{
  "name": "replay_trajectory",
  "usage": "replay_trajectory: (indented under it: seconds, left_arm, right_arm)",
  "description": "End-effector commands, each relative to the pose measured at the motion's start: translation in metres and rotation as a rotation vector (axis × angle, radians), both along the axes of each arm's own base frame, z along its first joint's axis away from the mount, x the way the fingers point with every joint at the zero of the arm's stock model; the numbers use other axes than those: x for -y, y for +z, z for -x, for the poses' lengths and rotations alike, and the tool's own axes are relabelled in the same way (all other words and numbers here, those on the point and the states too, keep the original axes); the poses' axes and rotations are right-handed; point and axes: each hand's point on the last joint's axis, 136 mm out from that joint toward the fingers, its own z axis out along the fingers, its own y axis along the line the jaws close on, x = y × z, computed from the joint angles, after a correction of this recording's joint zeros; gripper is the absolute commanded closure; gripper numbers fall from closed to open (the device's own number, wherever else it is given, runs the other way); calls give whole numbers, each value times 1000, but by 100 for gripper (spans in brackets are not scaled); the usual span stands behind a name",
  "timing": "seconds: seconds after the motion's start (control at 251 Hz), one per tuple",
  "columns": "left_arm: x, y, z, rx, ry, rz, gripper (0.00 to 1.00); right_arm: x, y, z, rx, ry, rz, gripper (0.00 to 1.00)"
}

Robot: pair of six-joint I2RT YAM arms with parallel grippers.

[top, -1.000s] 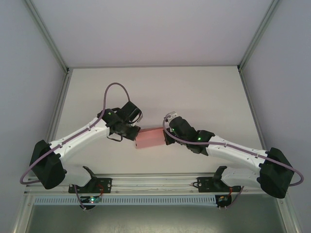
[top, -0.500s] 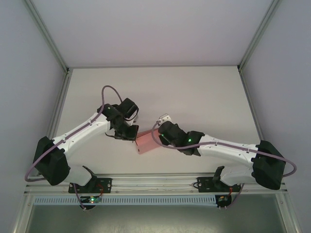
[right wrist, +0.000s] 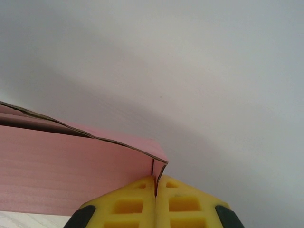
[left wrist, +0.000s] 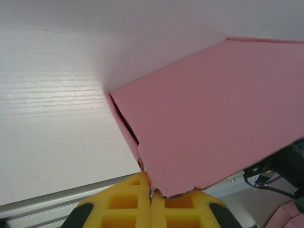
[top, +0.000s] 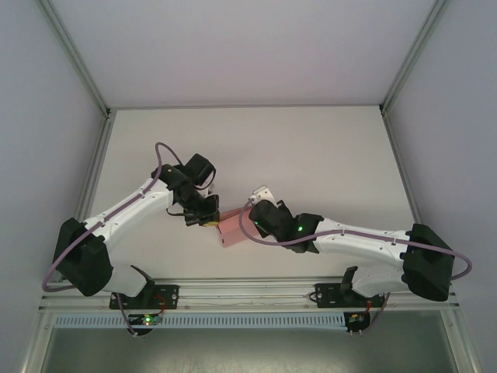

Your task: Assemble paper box

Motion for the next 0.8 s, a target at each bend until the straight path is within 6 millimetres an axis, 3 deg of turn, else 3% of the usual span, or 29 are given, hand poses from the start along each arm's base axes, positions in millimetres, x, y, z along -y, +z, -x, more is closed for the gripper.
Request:
replay_trajectory:
  seconds: [0.0, 0.14, 0.555, 0.798]
  left_arm:
    - [18, 7, -17, 30, 57, 87, 100]
    - [9, 3, -23, 54, 91, 33, 100]
    - [-12, -42, -11, 196, 70, -188, 100]
    - [13, -33, 7, 295, -47, -173, 100]
  right_arm:
    - [-3, -43, 35, -163, 105, 69, 100]
    - [-3, -43, 35, -158, 85, 56, 100]
    - [-10, -30, 37, -79, 75, -88, 100]
    - [-15, -14, 45, 17, 117, -122, 100]
